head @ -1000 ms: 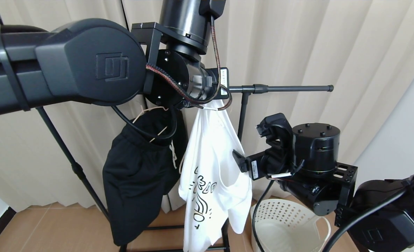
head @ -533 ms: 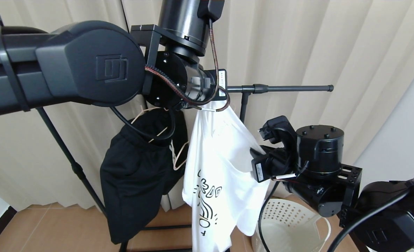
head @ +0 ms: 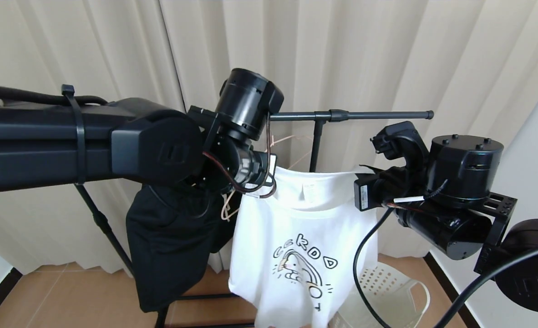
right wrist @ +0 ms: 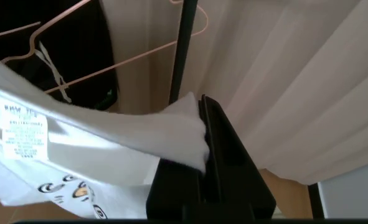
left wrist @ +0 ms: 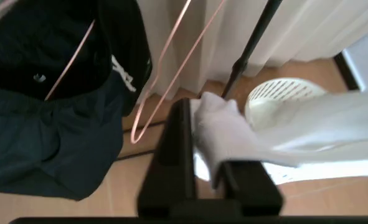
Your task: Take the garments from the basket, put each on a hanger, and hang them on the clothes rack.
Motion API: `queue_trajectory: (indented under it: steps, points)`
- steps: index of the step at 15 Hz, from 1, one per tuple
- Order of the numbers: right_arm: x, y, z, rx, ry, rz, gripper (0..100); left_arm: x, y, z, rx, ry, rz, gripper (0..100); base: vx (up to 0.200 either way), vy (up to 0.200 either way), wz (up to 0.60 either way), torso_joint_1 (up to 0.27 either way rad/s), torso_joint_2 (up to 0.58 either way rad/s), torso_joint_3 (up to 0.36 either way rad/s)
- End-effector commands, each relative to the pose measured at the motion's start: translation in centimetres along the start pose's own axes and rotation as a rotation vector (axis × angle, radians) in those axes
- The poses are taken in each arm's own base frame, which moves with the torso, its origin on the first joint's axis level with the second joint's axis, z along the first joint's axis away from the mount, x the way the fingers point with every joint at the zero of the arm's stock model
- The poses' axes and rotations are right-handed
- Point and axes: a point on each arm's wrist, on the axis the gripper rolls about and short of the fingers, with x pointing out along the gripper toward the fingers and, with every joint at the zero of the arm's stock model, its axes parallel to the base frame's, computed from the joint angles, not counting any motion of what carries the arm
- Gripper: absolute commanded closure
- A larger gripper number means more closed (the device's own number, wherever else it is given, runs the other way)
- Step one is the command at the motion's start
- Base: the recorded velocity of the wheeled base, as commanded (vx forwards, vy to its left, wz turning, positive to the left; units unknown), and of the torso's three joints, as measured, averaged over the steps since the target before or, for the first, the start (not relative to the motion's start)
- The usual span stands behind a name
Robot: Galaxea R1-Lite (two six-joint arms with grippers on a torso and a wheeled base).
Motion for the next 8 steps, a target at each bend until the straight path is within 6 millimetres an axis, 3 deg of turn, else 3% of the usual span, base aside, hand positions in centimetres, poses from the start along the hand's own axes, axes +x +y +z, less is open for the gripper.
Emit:
queue_trajectory:
  steps: [1,3,5,8]
  points:
    - [-0.1,-0.3,0.3,0.002,-0.010,-0.005,100,0.5,0.1,-1.2,0.032,0.042,0.012,0,0.000,0.000,0.00,0.000,0.00,0.000]
    - [-0.1,-0.3,0.3,0.001,-0.011,-0.007,100,0.6,0.2,-1.6,0.043,0.054,0.015,0,0.000,0.000,0.00,0.000,0.00,0.000]
    - [0.1,-0.6,0.4,0.002,-0.011,-0.019,100,1.3,1.6,-2.0,0.068,0.083,0.033,0,0.000,0.000,0.00,0.000,0.00,0.000]
    - [0.5,-1.2,0.5,0.008,-0.013,-0.040,100,0.5,3.3,-1.7,0.074,0.105,-0.097,0,0.000,0.000,0.00,0.000,0.00,0.000]
